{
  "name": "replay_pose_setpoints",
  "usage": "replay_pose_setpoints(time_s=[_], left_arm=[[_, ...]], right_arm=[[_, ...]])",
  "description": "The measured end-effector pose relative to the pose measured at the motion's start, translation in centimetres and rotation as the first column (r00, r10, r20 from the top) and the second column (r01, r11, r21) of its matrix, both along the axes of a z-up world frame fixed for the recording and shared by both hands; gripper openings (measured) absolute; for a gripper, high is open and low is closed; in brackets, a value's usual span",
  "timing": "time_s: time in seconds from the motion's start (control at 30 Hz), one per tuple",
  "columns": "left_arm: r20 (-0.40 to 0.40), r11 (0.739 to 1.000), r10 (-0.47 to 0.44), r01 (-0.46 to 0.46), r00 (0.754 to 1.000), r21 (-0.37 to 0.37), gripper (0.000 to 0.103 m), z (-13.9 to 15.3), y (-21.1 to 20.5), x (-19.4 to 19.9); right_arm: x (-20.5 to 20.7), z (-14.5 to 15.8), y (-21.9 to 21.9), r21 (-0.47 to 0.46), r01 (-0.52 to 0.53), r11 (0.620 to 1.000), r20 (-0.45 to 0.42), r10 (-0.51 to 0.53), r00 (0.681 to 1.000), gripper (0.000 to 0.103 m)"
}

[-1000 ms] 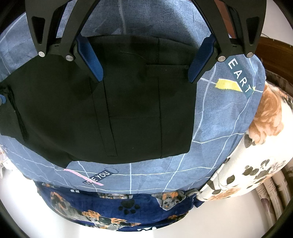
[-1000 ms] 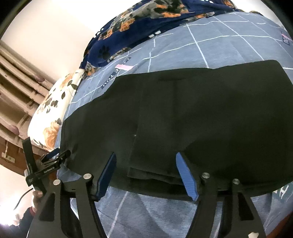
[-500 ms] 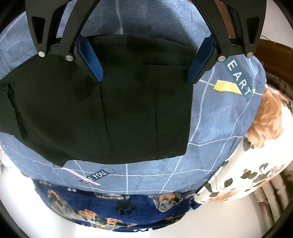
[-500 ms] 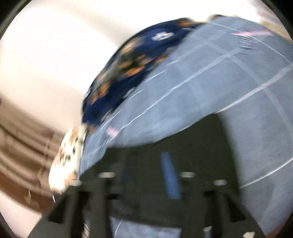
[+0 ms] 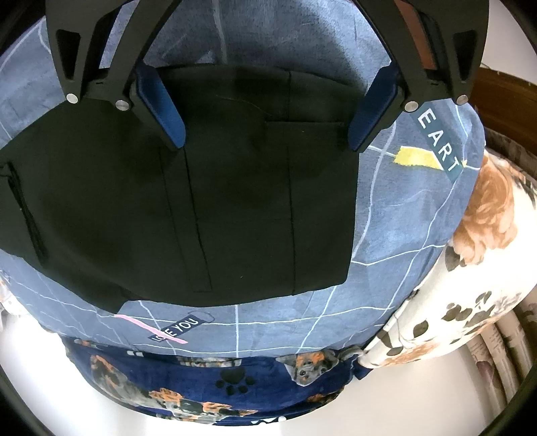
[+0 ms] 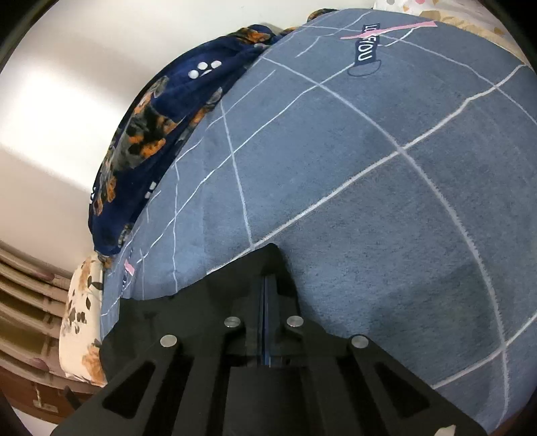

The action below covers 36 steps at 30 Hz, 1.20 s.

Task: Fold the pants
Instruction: 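Open the right gripper, release the hems and lift it away, then grasp the waistband edge of the black pants with the left gripper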

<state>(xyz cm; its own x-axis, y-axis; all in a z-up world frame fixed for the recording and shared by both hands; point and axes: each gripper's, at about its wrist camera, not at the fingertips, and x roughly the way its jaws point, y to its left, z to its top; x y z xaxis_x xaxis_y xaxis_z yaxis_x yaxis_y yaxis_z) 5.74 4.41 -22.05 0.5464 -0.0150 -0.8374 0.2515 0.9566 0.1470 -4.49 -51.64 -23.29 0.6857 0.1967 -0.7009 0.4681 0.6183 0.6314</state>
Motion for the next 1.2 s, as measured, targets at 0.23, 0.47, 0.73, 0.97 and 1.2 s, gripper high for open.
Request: replay_pose_setpoints(time_s=[0.23,0.47,0.73,0.97,1.2], left_arm=[[0.0,1.0,-0.004,0.004,1.0,0.002,0.098,0.1,0.1,0.0],[-0.004,1.0,0.004,-0.004,1.0,-0.011,0.098,0.2,0.2,0.3],[0.011,0.999,0.016,-0.016,1.0,-0.04,0.098,1.1,0.5,0.2],[-0.047,0.962,0.138,-0.145,0.989,-0.232,0.098,4.4,6.6,2.4],[-0.161,0.847,0.16,-0.219,0.974,-0.485,0.098,4.4,14.9,3.7]], right_arm=[[-0.3,1.5,0.9,-0.028,-0.027,0.999,0.038,0.028,0.999,0.01],[-6.0,1.6,3.6,0.075,-0.132,0.988,0.153,0.12,0.981,0.01],[-7.6,-1.6,4.4,0.108,-0.145,0.983,0.097,0.135,0.986,0.0],[-7.1,0.4,5.6,0.028,-0.143,0.989,0.068,0.141,0.988,0.013],[-5.2,6.8,10.8,-0.027,-0.257,0.966,0.205,0.257,0.944,0.053]])
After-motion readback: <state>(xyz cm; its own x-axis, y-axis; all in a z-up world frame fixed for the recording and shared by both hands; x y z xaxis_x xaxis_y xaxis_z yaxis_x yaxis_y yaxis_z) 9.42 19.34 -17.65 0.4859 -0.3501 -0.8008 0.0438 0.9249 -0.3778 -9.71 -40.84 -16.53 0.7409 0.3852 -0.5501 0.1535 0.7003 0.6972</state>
